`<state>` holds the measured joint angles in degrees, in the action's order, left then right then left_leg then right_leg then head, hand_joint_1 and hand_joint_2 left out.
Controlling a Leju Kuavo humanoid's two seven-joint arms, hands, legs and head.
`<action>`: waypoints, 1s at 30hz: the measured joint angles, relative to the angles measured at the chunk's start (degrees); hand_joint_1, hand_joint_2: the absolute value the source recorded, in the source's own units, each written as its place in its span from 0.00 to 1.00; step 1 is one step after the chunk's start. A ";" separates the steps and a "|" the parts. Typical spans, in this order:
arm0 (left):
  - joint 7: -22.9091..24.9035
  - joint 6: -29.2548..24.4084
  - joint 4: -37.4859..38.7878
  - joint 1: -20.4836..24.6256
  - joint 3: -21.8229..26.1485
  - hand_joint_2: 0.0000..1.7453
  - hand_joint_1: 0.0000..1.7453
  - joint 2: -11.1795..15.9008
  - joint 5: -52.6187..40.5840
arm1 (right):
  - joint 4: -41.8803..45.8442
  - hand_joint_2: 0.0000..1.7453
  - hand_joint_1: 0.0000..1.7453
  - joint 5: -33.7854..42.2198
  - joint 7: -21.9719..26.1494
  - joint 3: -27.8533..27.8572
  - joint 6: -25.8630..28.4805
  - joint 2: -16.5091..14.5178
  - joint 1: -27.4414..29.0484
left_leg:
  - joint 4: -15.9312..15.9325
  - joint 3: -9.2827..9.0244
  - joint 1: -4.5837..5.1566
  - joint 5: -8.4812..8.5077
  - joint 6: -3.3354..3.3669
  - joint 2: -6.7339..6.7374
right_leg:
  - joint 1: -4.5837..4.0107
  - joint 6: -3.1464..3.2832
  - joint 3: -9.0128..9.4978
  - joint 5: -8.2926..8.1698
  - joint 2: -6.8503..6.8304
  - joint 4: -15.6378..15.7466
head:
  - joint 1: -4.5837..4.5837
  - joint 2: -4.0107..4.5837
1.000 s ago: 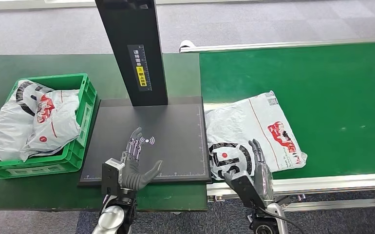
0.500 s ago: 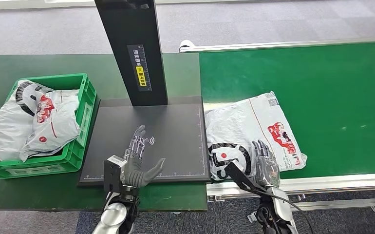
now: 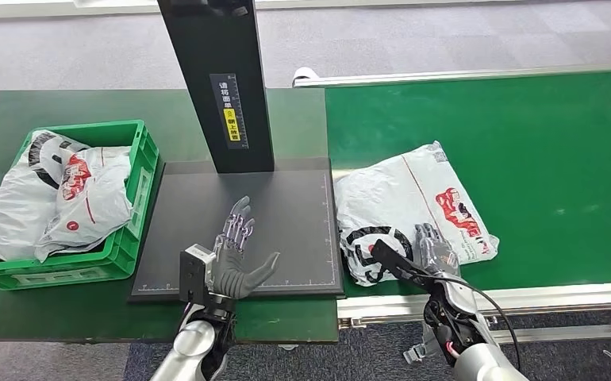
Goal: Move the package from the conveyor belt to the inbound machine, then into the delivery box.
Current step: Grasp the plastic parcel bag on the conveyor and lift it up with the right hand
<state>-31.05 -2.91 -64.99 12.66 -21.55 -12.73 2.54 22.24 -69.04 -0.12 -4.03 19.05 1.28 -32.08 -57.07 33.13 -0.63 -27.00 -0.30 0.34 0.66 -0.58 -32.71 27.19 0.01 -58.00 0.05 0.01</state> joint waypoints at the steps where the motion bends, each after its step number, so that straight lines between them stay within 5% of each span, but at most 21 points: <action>1: -0.16 0.00 0.19 0.17 -0.10 1.00 0.00 0.03 0.20 | -0.63 1.00 1.00 -0.11 -0.13 -0.08 -0.89 0.05 -0.57 | 0.00 -0.02 0.01 0.01 0.02 0.00 | 0.01 -0.01 0.03 -0.01 0.00 0.00 | 0.01 0.01; 6: -0.84 -0.87 0.77 0.48 -0.30 1.00 0.00 0.32 1.46 | -2.36 1.00 1.00 2.19 2.86 0.24 -0.75 0.21 -2.39 | -0.01 -0.06 0.05 0.05 0.06 -0.02 | 0.06 -0.07 0.10 -0.07 -0.01 0.00 | 0.01 0.01; 13: -0.54 -2.29 0.78 0.48 -0.30 1.00 0.00 0.78 1.70 | -1.37 1.00 1.00 22.01 23.99 8.44 0.80 -1.85 -1.05 | -0.01 0.09 0.03 0.04 0.05 -0.05 | 0.03 -0.06 -0.08 -0.07 0.00 -0.02 | -0.01 0.01; 16: -0.46 -2.86 0.66 0.37 -0.26 1.00 0.00 0.97 1.51 | 2.86 1.00 1.00 30.39 29.09 11.32 -1.18 -3.30 1.66 | 0.00 0.22 0.01 0.04 0.05 -0.09 | 0.00 -0.05 -0.17 -0.05 -0.02 -0.03 | 0.01 -0.01; 22: -0.18 -3.74 -0.98 -0.38 -0.08 1.00 0.00 1.65 0.62 | 21.37 1.00 1.00 42.66 28.54 11.94 -2.45 -5.56 11.48 | 0.00 0.38 0.02 0.02 0.04 -0.18 | 0.01 -0.08 -0.29 -0.01 -0.04 -0.03 | 0.01 0.00; 30: 0.33 -4.17 -2.62 -0.97 -0.04 1.00 0.00 1.99 0.02 | 38.45 1.00 1.00 45.00 27.69 10.36 0.14 -6.20 19.05 | 0.00 0.38 0.03 0.03 0.04 -0.20 | 0.02 -0.08 -0.30 -0.02 -0.08 -0.02 | 0.01 0.01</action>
<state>-30.72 -7.07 -67.61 11.68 -21.59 -10.73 2.56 60.69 -24.04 27.57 6.33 19.19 -4.92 -13.04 -57.07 33.51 -0.60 -26.98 -0.25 0.14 0.68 -0.66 -33.02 27.17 -0.07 -58.01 0.07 0.02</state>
